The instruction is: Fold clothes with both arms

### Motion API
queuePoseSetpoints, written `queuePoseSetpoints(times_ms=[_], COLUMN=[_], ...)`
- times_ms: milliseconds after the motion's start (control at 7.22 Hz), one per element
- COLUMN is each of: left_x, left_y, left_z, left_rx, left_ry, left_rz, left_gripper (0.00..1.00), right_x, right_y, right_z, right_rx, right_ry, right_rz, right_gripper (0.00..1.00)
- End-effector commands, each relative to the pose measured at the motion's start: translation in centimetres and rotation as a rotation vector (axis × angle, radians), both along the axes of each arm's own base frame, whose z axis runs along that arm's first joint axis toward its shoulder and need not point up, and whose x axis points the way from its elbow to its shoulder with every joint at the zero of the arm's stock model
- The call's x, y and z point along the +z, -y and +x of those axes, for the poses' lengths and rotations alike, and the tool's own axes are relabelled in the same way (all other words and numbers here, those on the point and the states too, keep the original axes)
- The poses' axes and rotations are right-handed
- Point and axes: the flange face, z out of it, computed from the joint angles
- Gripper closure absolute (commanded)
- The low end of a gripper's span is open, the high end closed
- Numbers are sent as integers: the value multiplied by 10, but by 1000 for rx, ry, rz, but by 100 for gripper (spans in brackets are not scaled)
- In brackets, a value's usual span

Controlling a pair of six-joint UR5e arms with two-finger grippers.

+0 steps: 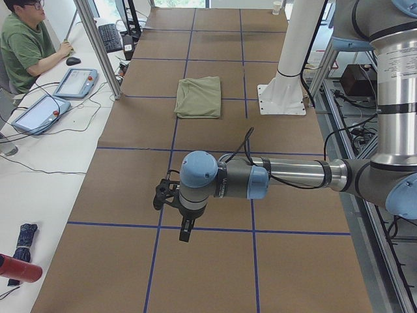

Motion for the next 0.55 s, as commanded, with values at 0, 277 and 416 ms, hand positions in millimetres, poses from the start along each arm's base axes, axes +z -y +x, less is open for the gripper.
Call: queuePoseSetpoints(times_ms=[0,277,416], left_x=[4,2,1], left_y=[-12,-11,-11], left_z=[0,1,1], left_rx=[-2,4,4], left_ry=[0,0,-3], left_rz=[-5,14,16], left_gripper=[0,0,0], right_x=[1,2,3], right_y=[0,0,0], right_z=[0,0,0], right_rx=[1,2,2], right_ry=[2,2,4], right_rz=[-5,-7,-9], right_gripper=[0,0,0])
